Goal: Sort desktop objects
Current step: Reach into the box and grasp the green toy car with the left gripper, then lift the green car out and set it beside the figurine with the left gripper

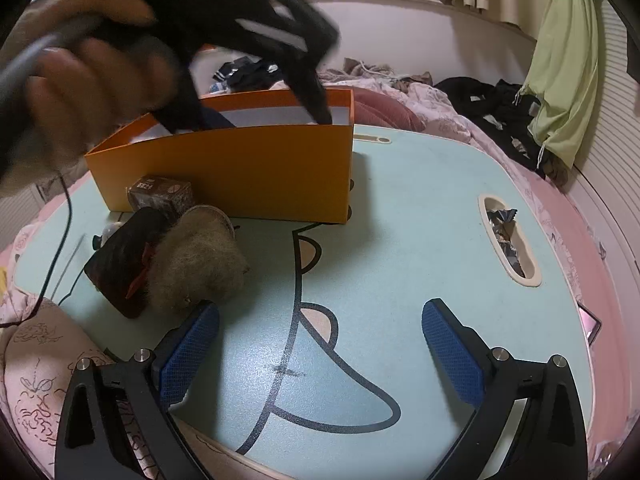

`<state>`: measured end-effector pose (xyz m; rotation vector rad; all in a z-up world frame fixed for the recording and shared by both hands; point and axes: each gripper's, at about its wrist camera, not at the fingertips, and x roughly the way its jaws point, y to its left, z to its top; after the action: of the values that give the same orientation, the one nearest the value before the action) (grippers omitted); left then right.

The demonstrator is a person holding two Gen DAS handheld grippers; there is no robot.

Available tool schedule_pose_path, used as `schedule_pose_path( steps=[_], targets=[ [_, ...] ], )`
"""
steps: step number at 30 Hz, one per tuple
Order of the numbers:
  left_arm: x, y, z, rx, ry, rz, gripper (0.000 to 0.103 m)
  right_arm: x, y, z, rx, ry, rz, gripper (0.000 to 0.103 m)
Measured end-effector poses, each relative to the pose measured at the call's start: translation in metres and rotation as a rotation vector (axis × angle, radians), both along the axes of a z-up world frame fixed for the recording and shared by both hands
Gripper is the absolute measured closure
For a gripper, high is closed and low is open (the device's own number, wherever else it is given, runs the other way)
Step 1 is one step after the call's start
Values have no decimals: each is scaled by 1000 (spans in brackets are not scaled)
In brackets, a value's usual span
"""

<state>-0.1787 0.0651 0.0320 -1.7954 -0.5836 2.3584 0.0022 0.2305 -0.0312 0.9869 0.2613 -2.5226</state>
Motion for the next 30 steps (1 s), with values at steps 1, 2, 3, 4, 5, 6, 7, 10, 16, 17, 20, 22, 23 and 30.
schedule_pose_path(
  steps=[1,2,3,4,5,6,7,10,16,17,20,22,23,30],
  targets=[
    [-4,0,-7,-11,-13,8,44,0,0,0,0,0,0,1],
    [-7,0,-12,-20,-23,16,52,0,0,0,0,-1,-1,1],
    [-7,0,-10,-39,8,27,55,0,0,0,-2,0,0,1],
    [-8,-1,-10,-51,14,24,65,-1,0,-1,-1,0,1,1],
    [-8,-1,-12,-49,7,15,71,-1,-1,-1,-1,0,1,1],
    [-5,-3,-14,-45,13,5,73,-1,0,-1,-2,0,2,1],
    [-4,-6,-14,-42,25,-2,77,-1,0,-1,-3,-1,2,1],
    [10,-13,-14,-58,78,-33,79,-1,0,-1,-1,0,1,1],
    [53,-44,29,4,287,-73,79,-1,0,-1,-2,0,1,1],
    [70,-49,42,22,334,-81,79,-1,0,-1,-2,0,1,1],
    [105,-60,67,41,418,-108,79,-1,0,-2,-2,0,1,1],
    [131,-63,70,28,442,-138,79,-1,0,-1,-3,0,1,1],
    [140,-61,67,18,437,-149,79,-1,0,-2,-3,-1,1,1],
    [195,-83,4,-31,340,-55,79,-1,0,-2,-3,-1,1,1]
  ],
)
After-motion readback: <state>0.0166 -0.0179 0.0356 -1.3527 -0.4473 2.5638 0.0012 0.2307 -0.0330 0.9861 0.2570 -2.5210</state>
